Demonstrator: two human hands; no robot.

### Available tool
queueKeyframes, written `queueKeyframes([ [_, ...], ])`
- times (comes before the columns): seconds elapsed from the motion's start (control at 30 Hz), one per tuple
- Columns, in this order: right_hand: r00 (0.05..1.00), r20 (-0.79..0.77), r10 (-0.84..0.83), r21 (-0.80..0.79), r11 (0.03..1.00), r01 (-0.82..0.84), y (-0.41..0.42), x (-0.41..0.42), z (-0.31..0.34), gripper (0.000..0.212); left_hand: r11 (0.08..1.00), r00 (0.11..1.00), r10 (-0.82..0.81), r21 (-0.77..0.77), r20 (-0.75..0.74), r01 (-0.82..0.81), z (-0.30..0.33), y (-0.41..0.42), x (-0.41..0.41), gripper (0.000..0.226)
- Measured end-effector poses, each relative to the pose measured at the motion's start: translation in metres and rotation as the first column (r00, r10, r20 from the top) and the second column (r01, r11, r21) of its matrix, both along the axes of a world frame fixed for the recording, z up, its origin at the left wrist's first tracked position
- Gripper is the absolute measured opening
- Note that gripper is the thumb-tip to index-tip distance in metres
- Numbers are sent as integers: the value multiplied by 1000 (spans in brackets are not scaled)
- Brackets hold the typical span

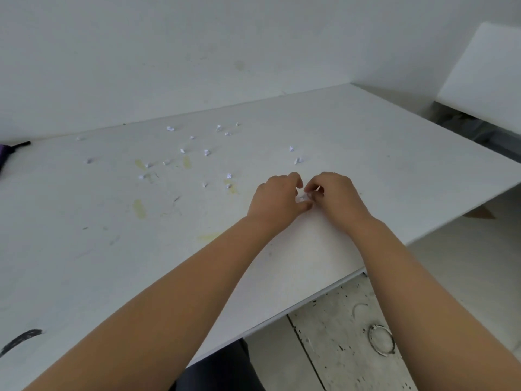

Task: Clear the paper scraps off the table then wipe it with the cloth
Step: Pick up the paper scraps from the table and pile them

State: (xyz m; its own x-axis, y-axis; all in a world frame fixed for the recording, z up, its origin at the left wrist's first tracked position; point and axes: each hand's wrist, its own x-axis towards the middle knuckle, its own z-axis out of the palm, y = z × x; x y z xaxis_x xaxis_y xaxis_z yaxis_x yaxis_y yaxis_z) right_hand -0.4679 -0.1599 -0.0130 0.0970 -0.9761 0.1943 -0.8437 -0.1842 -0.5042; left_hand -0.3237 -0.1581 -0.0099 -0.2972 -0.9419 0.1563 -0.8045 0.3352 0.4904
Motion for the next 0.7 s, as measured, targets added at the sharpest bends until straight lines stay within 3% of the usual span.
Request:
queueKeyframes([
  [0.17,965,232,-121,-23,991,130,1,-5,1,14,999,994,28,46,-103,-23,-5,-7,-5,19],
  [0.27,865,452,-216,59,975,212,-4,-9,4,8,999,975,51,21,-216,-48,-1,-13,13,14],
  [0.4,722,665,-191,151,981,121,-14,-3,8,6,987,958,163,26,-236,-161,10,-29,52,15],
  [0.57,859,510,-43,66,998,11,-32,18,10,18,976,954,215,94,-211,-199,15,-44,85,7],
  [0.7,986,166,29,-20,999,-26,-37,37,10,23,992,983,118,52,-141,-111,15,-50,87,10],
])
